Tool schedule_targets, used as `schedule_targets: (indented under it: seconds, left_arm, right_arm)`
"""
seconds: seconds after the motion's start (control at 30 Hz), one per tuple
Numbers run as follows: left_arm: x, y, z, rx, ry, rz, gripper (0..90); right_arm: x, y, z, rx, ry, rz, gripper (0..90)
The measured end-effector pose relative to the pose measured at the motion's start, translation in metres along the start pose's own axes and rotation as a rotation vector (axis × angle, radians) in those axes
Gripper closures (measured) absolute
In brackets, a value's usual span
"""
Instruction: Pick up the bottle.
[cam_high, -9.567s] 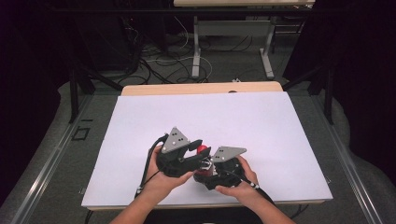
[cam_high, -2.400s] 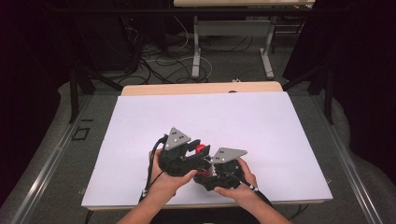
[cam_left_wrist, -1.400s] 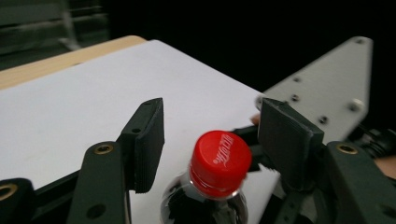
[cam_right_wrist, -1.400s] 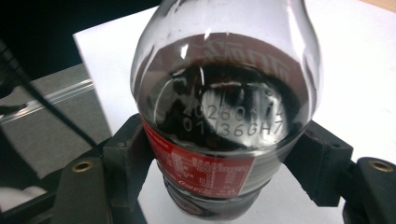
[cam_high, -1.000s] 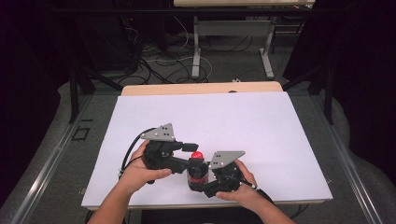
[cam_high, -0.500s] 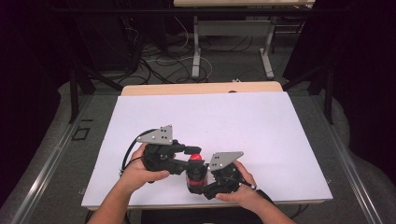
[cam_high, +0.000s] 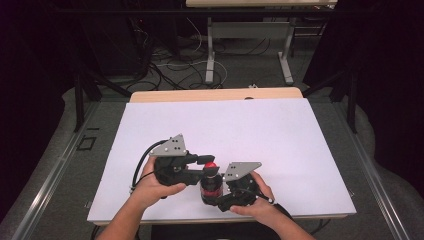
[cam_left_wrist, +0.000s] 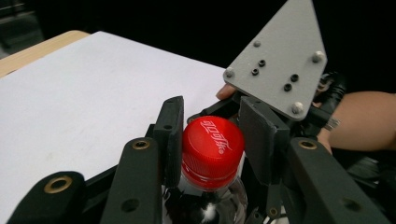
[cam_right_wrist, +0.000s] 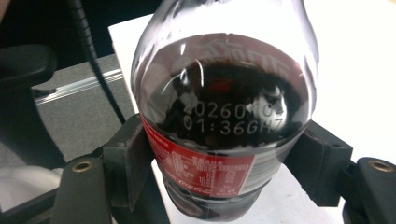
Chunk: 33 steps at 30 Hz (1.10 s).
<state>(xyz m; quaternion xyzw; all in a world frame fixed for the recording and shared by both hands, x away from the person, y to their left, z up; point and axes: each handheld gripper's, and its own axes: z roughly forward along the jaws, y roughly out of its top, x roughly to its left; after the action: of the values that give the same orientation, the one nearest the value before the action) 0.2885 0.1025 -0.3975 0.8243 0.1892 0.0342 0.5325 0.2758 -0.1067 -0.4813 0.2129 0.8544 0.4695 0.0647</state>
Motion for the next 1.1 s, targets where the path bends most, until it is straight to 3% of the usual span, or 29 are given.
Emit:
schedule_targets:
  seconds: [0.07, 0.27, 0.33, 0.43, 0.5, 0.63, 0.83, 1.0, 1.1]
  left_arm:
    - [-0.005, 0.003, 0.003, 0.021, 0.058, -0.002, 61.9]
    - [-0.024, 0.011, 0.016, 0.014, 0.270, -0.095, 61.9]
    - [-0.029, 0.012, 0.021, 0.003, 0.345, -0.162, 61.9]
    - [-0.035, 0.013, 0.029, -0.013, 0.437, -0.199, 61.9]
    - [-0.036, 0.013, 0.033, -0.016, 0.448, -0.208, 61.9]
    - [-0.037, 0.015, 0.037, -0.019, 0.473, -0.240, 61.9]
    - [-0.037, 0.015, 0.038, -0.016, 0.477, -0.243, 61.9]
    - [-0.032, 0.015, 0.035, -0.023, 0.414, -0.234, 60.6]
    - [-0.027, 0.013, 0.030, -0.026, 0.377, -0.228, 50.8]
  right_arm:
    - [0.000, 0.000, 0.000, 0.005, -0.027, 0.010, 28.8]
    - [-0.002, -0.001, 0.000, -0.016, -0.132, 0.047, 28.8]
    - [-0.003, -0.002, 0.000, -0.022, -0.159, 0.062, 28.8]
    - [-0.003, -0.002, -0.001, -0.011, -0.189, 0.086, 28.8]
    - [-0.003, -0.004, 0.001, -0.019, -0.221, 0.090, 28.8]
    - [-0.005, -0.005, 0.000, -0.005, -0.236, 0.101, 28.8]
    - [-0.003, -0.005, 0.001, -0.013, -0.269, 0.114, 28.8]
    - [-0.006, -0.005, 0.000, -0.019, -0.230, 0.103, 28.8]
    - [-0.007, -0.004, -0.001, -0.026, -0.215, 0.108, 28.8]
